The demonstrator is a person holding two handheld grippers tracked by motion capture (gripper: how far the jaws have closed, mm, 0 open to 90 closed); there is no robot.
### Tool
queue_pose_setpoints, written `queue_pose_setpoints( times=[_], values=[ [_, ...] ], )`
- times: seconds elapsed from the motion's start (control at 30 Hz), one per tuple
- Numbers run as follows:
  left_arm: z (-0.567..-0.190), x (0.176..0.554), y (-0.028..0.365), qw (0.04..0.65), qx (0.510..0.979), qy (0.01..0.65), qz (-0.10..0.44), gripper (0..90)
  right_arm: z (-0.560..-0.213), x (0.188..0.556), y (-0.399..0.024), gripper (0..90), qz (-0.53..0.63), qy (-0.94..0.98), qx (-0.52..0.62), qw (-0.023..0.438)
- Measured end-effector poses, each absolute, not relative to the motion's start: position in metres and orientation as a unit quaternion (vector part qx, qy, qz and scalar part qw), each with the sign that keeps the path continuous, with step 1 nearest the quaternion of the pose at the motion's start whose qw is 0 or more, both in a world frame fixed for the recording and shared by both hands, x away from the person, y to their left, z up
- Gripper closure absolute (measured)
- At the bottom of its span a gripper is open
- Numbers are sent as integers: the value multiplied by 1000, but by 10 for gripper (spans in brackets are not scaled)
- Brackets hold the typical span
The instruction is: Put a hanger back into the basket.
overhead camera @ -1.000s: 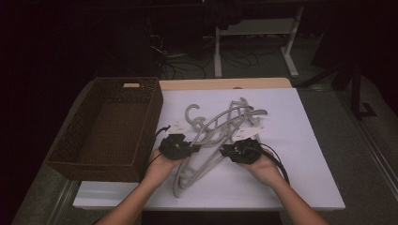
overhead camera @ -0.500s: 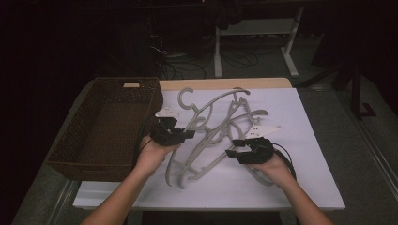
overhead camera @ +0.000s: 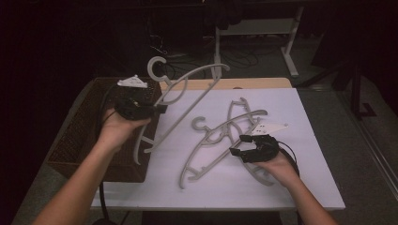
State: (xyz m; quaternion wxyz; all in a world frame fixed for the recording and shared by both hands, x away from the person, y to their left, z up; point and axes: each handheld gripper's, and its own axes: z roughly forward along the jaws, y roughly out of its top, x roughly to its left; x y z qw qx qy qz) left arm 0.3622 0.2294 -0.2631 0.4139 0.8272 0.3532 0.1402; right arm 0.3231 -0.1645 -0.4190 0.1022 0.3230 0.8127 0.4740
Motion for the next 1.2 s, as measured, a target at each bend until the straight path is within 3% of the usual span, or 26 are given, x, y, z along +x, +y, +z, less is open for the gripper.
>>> queue_pose_setpoints(
  times=[0.63,1.2],
  values=[
    [-240,373,377,366,811,403,215,793,-422,326,-162,176,472,812,326,103],
    [-277,373,428,309,834,411,200,793,-425,328,-161,150,466,814,329,105]
  ],
)
